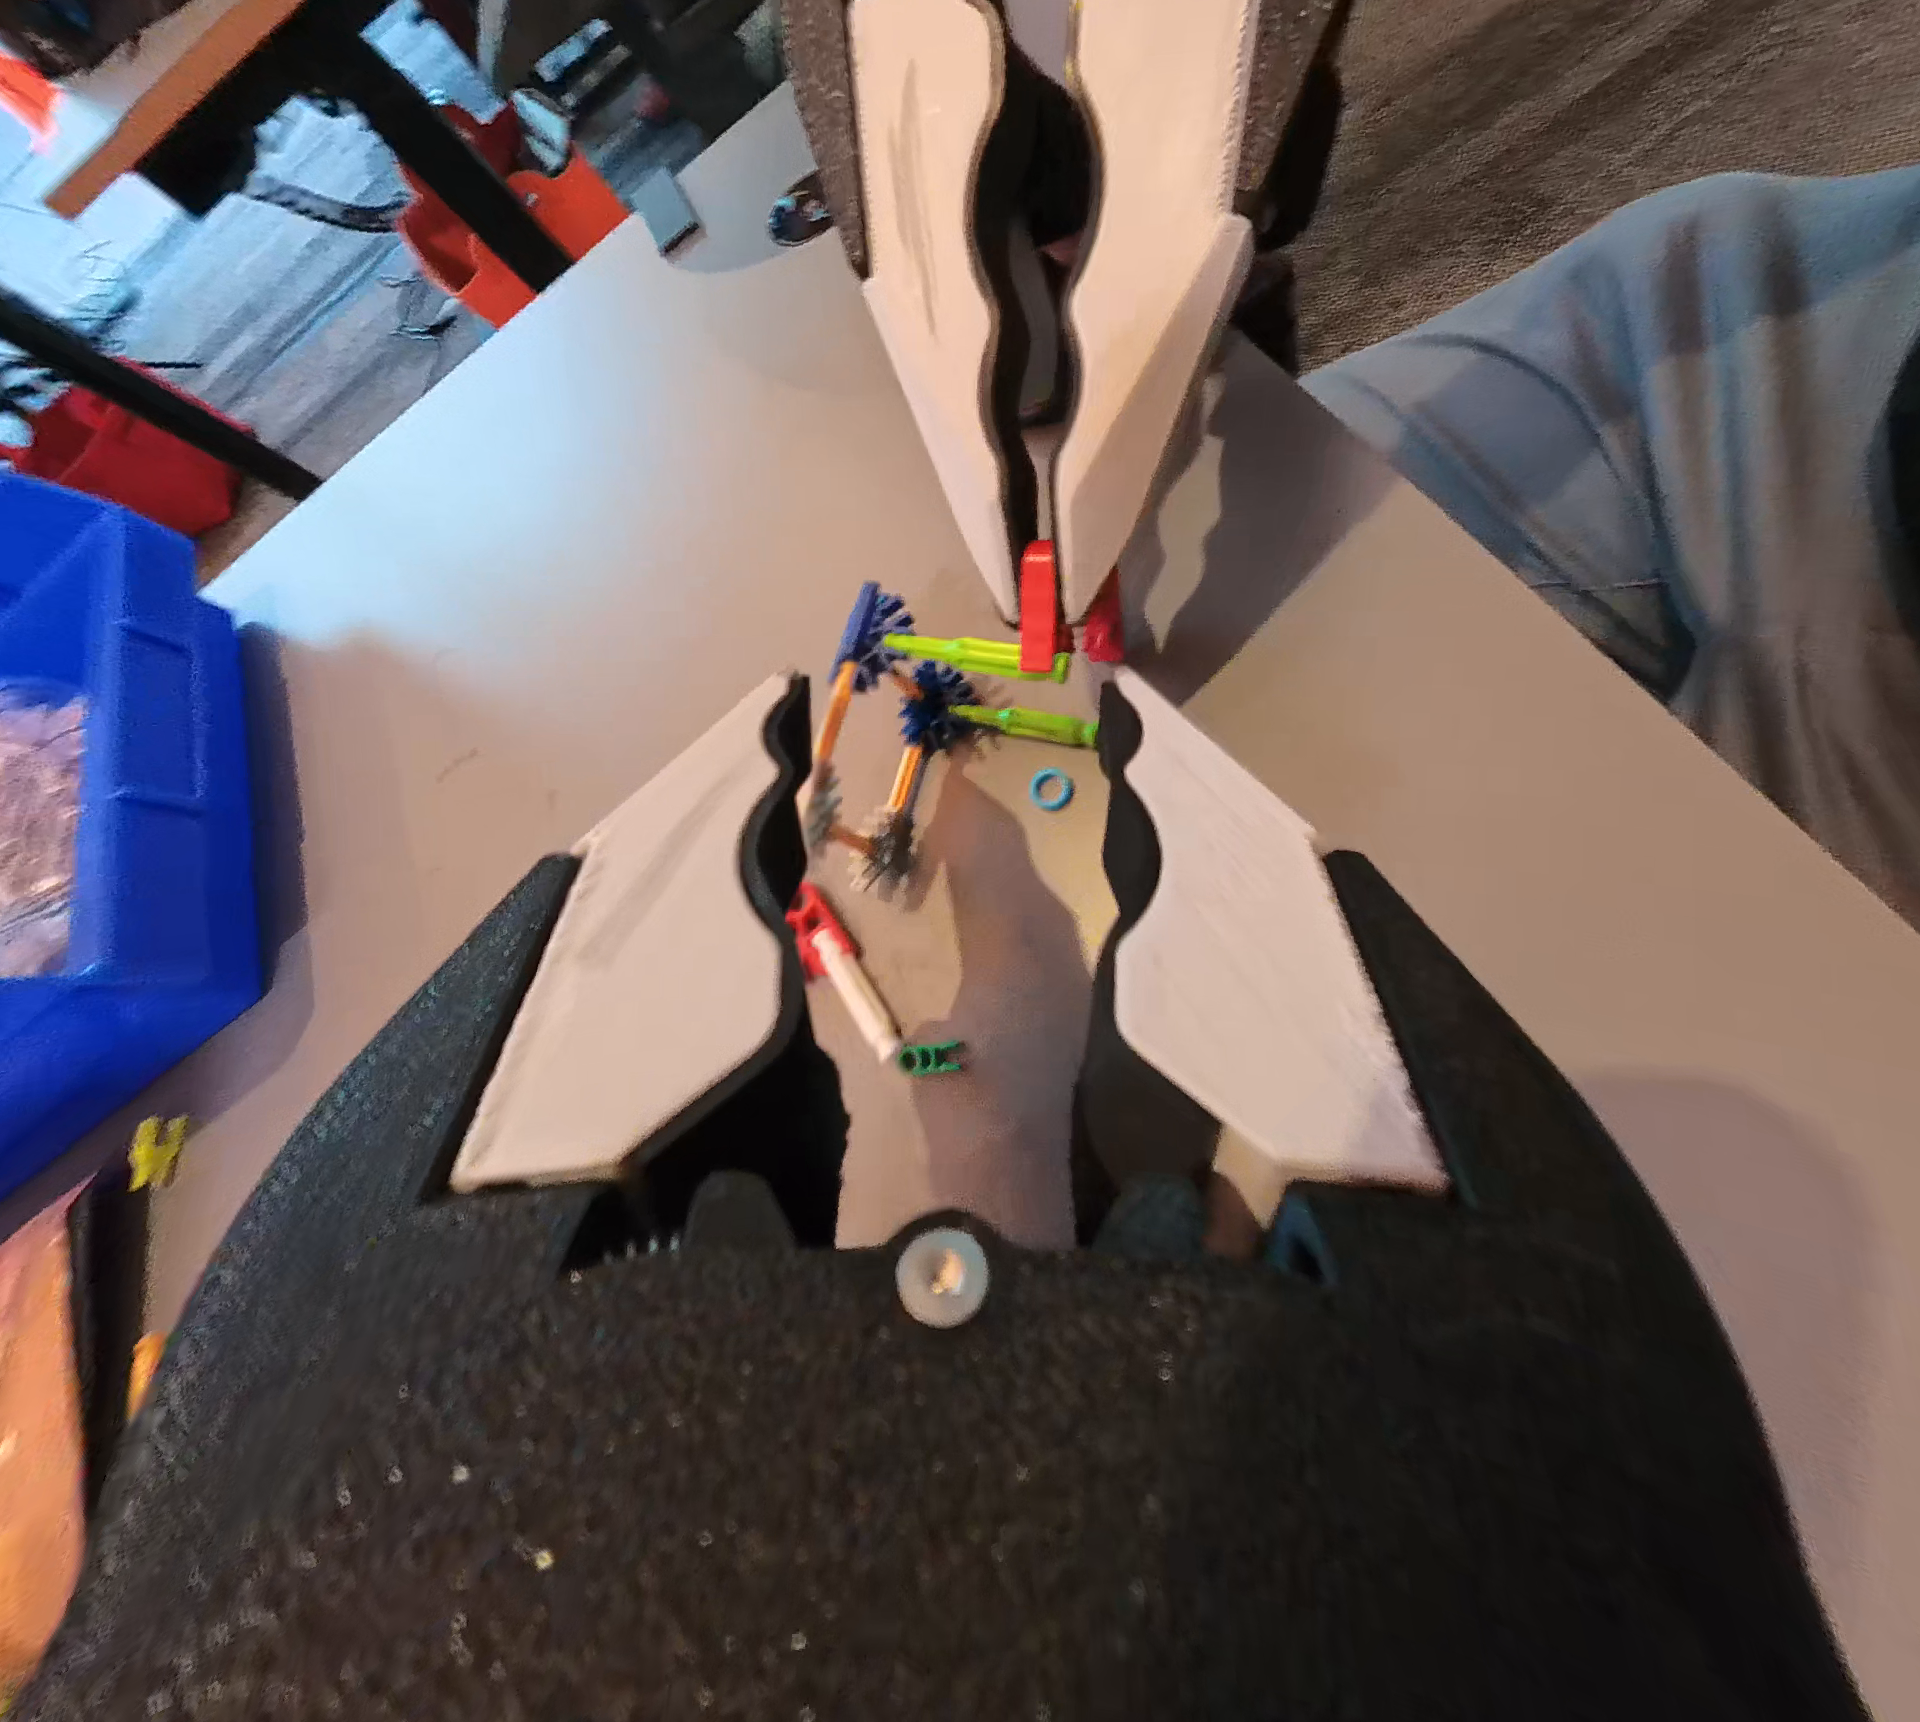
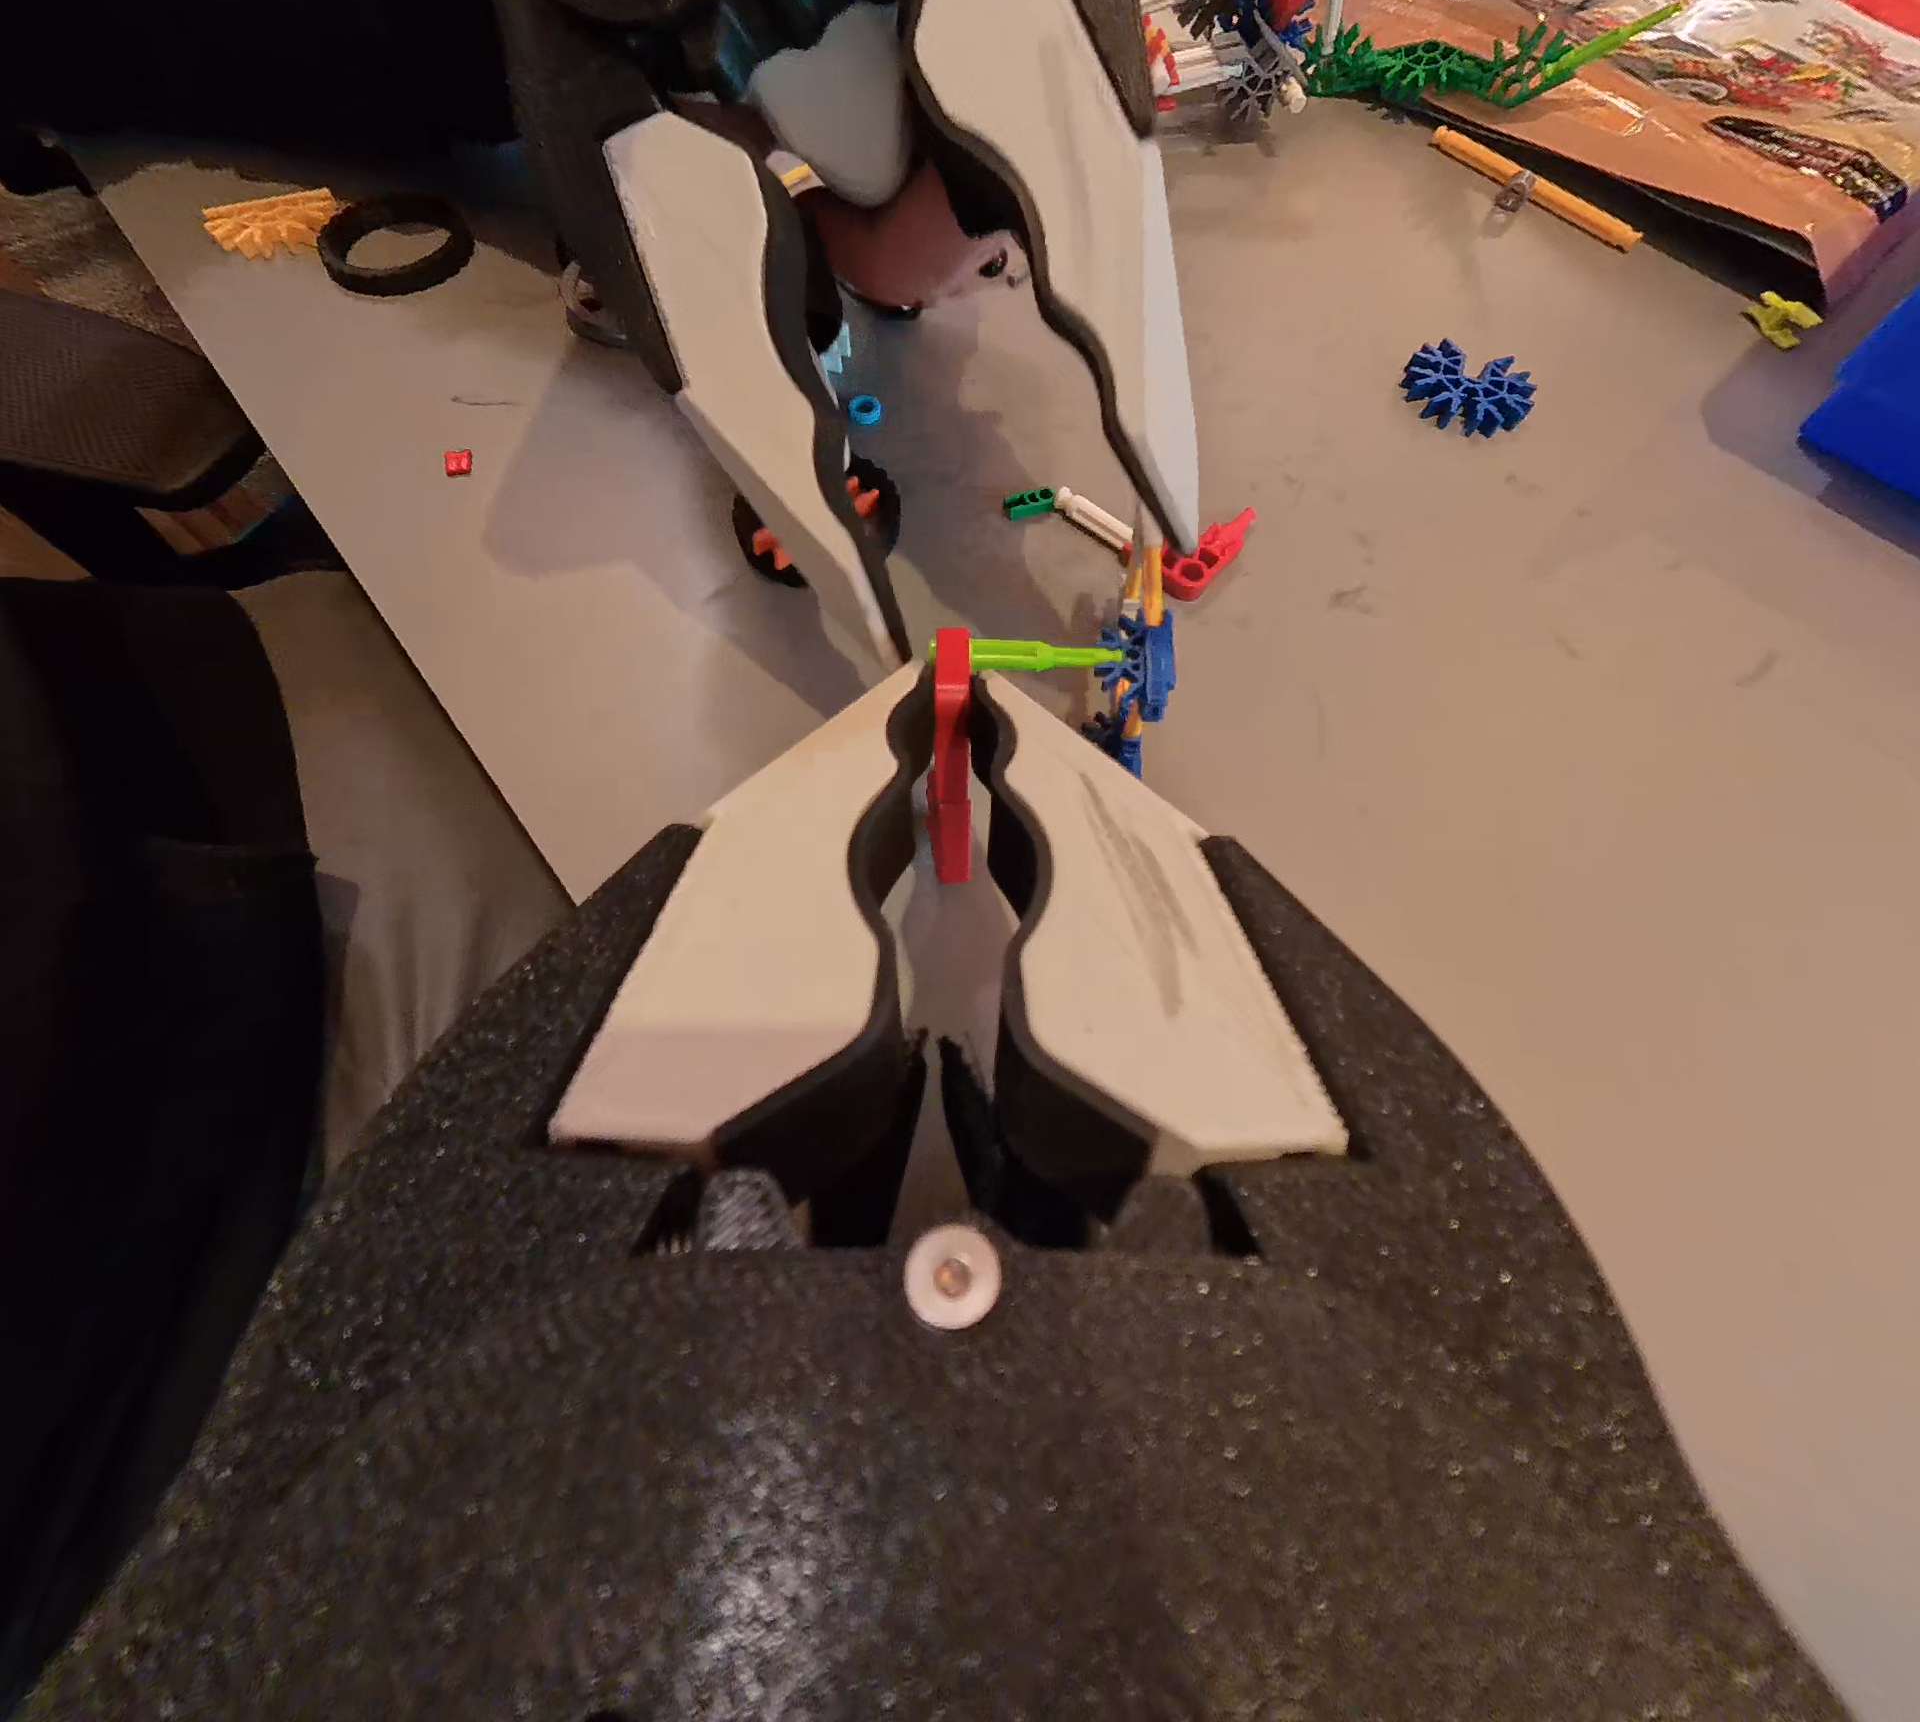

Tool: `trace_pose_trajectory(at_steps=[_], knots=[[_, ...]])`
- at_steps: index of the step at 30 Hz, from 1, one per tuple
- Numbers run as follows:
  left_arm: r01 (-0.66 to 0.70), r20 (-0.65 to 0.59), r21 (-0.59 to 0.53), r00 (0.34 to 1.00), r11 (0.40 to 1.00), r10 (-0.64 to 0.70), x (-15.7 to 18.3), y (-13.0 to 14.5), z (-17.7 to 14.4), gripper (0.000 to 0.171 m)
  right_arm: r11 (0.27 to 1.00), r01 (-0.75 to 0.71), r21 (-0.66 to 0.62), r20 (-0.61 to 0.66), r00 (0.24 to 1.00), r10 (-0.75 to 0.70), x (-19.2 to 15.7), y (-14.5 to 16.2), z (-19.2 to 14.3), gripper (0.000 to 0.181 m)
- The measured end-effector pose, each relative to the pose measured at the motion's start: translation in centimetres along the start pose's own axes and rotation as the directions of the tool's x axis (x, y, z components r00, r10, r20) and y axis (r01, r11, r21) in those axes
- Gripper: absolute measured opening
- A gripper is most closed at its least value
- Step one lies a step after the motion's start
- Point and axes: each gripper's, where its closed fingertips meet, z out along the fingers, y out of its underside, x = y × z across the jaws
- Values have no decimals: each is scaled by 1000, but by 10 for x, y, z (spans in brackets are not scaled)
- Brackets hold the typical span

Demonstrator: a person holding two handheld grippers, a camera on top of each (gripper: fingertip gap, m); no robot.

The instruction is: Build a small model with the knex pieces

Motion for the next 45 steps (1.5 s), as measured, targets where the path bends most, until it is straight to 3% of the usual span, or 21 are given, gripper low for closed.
trace_pose_trajectory(at_steps=[2,5,10,26,34,45], knots=[[-1,52,5,999,1000,1,-5,0,-9,46,1000,-3,1,5,1000,3,0,0,0,4],[-2,41,9,999,1000,2,1,-1,-15,15,1000,-5,3,10,1000,5,-1,0,0,4],[-33,-4,-34,999,999,33,12,4,2,6,1000,-1,2,17,1000,1,-2,0,0,4],[-51,-34,-5,998,999,51,16,2,5,0,1000,14,6,17,1000,-14,-4,1,0,4],[-18,-92,57,996,998,23,15,-2,-4,10,1000,16,9,35,999,-17,-6,1,-1,4],[-12,-142,79,990,997,23,20,-2,-1,10,1000,16,9,41,999,-17,-6,1,-1,5]])
